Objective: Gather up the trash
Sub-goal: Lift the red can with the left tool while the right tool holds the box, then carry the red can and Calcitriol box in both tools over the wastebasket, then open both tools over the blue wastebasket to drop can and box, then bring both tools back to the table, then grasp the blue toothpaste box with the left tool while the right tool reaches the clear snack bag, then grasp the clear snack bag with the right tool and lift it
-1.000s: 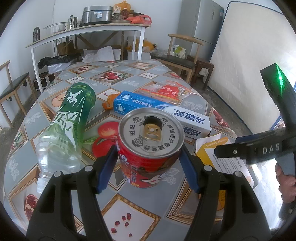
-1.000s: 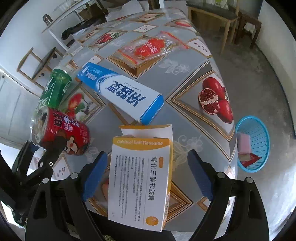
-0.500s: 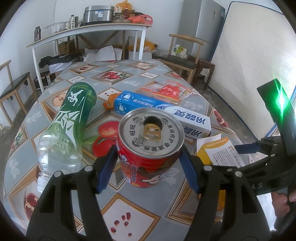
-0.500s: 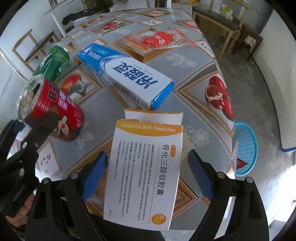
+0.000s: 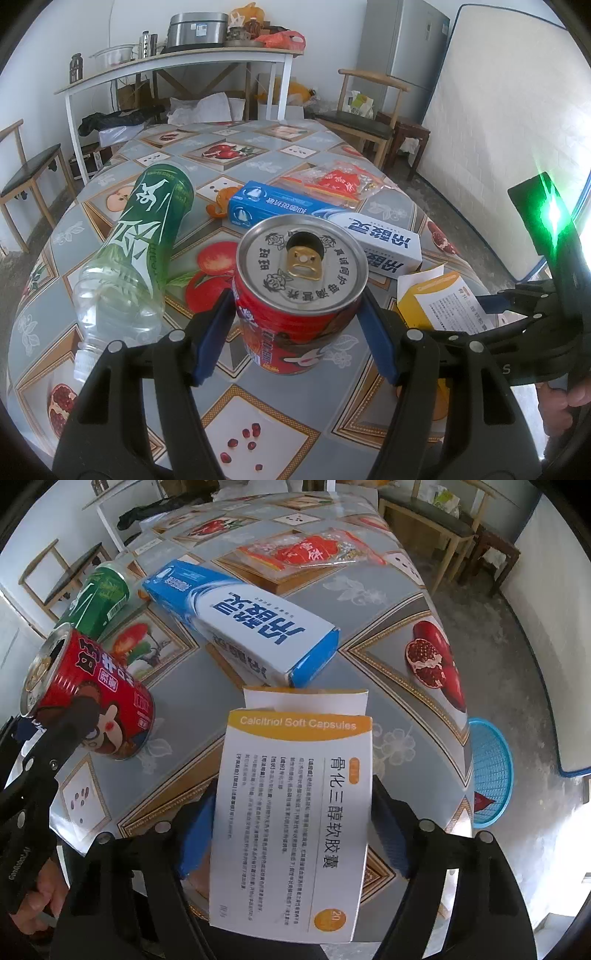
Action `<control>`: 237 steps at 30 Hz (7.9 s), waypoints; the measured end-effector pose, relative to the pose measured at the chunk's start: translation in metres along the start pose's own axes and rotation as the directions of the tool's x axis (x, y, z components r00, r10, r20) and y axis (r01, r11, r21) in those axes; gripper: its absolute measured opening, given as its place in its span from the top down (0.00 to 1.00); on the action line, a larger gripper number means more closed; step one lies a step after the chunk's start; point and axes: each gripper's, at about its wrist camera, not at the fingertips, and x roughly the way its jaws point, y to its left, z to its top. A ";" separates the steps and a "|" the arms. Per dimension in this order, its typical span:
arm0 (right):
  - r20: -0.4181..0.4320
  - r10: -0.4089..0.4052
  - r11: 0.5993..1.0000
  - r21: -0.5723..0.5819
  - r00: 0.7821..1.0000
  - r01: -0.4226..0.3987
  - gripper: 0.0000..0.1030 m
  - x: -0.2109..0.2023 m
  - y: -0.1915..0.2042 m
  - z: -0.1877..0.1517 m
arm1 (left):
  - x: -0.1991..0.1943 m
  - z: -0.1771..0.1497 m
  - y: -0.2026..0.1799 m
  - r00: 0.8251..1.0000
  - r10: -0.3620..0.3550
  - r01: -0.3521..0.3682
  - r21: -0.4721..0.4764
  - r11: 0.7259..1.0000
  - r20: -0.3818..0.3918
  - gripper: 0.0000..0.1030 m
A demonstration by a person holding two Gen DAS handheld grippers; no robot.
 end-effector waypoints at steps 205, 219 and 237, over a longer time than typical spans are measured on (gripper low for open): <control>-0.007 0.210 0.899 0.395 0.978 -0.190 0.16 0.098 -0.049 0.242 | 0.077 0.026 0.004 0.973 -0.082 0.040 -0.189 0.981 -0.215 0.45; 0.046 -0.025 0.999 -0.021 0.999 0.026 0.48 0.089 -0.027 0.204 | 0.059 0.011 0.002 0.973 -0.089 0.052 -0.177 0.983 -0.211 0.51; -0.009 0.013 0.972 -0.234 1.000 -0.015 0.63 0.019 -0.066 0.039 | 0.041 -0.005 -0.001 0.968 -0.089 0.050 -0.163 0.985 -0.236 0.52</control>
